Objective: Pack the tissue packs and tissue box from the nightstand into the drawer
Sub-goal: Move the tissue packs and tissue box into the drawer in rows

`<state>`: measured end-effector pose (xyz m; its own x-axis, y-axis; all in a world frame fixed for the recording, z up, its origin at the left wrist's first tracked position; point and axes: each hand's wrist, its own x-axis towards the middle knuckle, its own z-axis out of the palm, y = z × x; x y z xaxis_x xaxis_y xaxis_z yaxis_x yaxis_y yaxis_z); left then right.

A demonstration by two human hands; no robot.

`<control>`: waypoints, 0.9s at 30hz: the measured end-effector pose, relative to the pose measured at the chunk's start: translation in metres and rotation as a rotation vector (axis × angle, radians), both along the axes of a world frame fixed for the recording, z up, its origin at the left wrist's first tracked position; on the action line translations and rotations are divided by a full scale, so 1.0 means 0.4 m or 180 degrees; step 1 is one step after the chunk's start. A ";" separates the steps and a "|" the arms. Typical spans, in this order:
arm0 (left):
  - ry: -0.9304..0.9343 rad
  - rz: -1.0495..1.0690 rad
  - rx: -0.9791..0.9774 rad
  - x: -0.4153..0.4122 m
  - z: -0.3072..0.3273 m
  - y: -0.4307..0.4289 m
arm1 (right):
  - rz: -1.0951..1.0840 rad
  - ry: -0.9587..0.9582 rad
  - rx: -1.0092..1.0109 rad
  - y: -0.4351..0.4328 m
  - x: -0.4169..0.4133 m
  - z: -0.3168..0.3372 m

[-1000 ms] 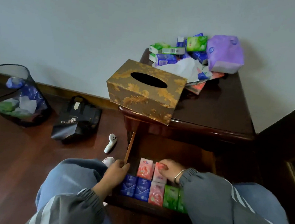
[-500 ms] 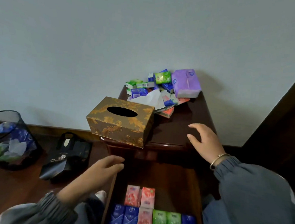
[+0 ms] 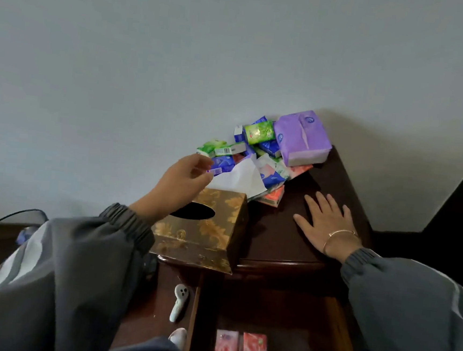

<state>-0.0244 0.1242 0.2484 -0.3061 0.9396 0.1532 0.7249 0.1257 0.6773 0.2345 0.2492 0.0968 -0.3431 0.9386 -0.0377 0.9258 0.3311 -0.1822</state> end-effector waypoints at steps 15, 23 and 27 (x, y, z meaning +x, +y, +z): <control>0.1086 0.0320 -0.1359 -0.114 -0.157 0.343 | -0.0113 -0.0052 0.0202 -0.007 -0.003 -0.016; 0.0887 0.0443 -0.1218 -0.120 -0.084 0.292 | -0.0134 -0.0104 0.0078 -0.015 -0.003 0.004; 0.0718 0.0920 -0.0547 -0.127 -0.070 0.203 | -0.0125 -0.0088 -0.0025 -0.015 -0.003 0.011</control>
<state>-0.0752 0.2053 0.2206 -0.5382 0.8374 0.0948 0.7710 0.4438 0.4567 0.2334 0.2431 0.1012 -0.3046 0.9509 -0.0540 0.9428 0.2930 -0.1588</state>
